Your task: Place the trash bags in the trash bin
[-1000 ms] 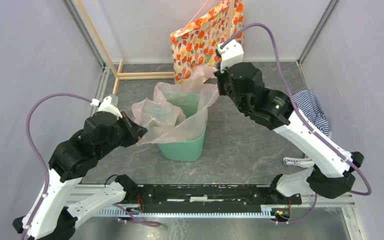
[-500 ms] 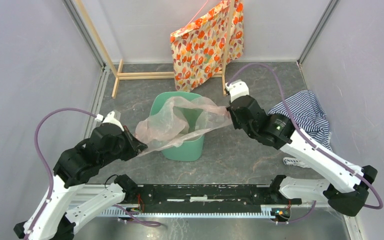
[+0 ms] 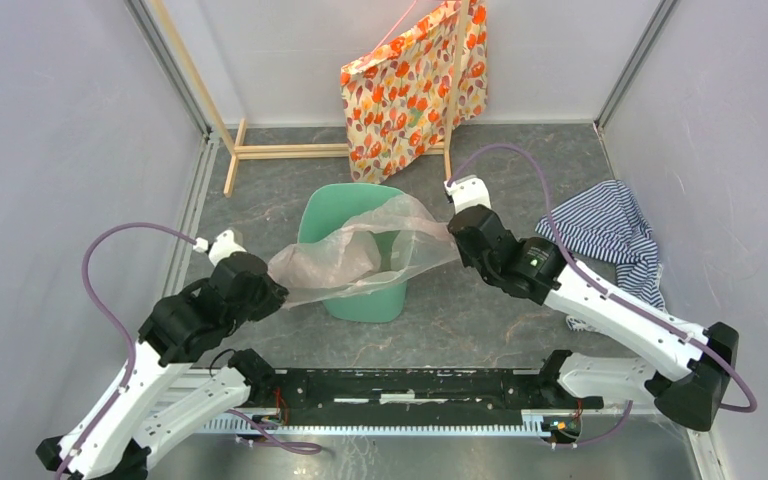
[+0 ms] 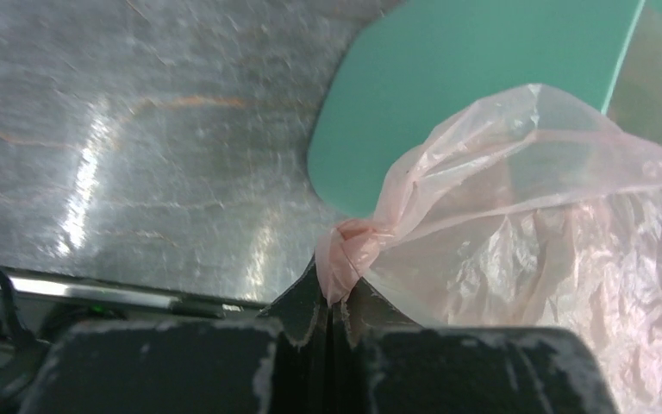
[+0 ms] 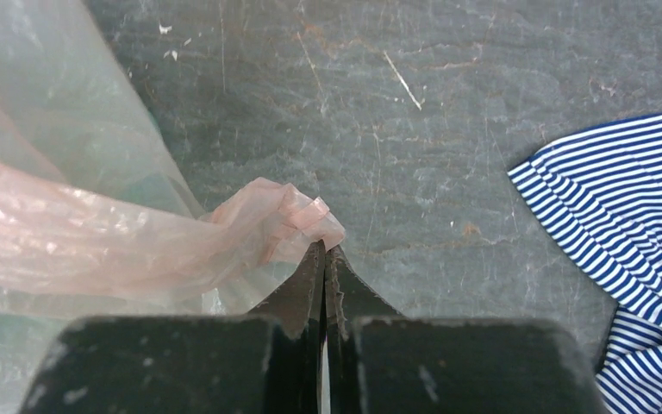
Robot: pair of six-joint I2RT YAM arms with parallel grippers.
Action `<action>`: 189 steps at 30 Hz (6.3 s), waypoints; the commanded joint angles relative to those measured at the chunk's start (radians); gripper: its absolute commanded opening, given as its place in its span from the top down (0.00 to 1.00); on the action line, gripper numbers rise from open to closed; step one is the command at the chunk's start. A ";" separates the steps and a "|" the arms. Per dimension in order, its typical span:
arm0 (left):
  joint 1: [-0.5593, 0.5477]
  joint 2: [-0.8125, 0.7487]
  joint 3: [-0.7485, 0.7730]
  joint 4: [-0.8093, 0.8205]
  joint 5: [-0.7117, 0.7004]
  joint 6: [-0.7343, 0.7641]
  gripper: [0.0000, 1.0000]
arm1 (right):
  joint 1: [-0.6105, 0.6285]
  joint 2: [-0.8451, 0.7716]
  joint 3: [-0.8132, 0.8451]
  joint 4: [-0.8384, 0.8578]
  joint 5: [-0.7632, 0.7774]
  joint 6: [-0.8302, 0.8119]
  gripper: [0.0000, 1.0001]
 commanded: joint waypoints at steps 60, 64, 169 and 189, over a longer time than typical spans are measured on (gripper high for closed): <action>0.002 0.204 0.157 0.255 -0.382 0.236 0.96 | -0.001 0.266 0.489 0.219 -0.978 -0.552 0.20; 0.002 0.210 0.161 0.252 -0.381 0.238 0.96 | 0.002 0.268 0.481 0.225 -0.982 -0.549 0.21; 0.125 0.327 -0.071 0.480 -0.229 0.262 0.98 | 0.142 0.352 0.838 -0.157 -0.255 -0.234 0.10; 0.125 0.328 -0.074 0.472 -0.238 0.258 0.98 | 0.175 0.384 0.766 -0.149 -0.224 -0.234 0.14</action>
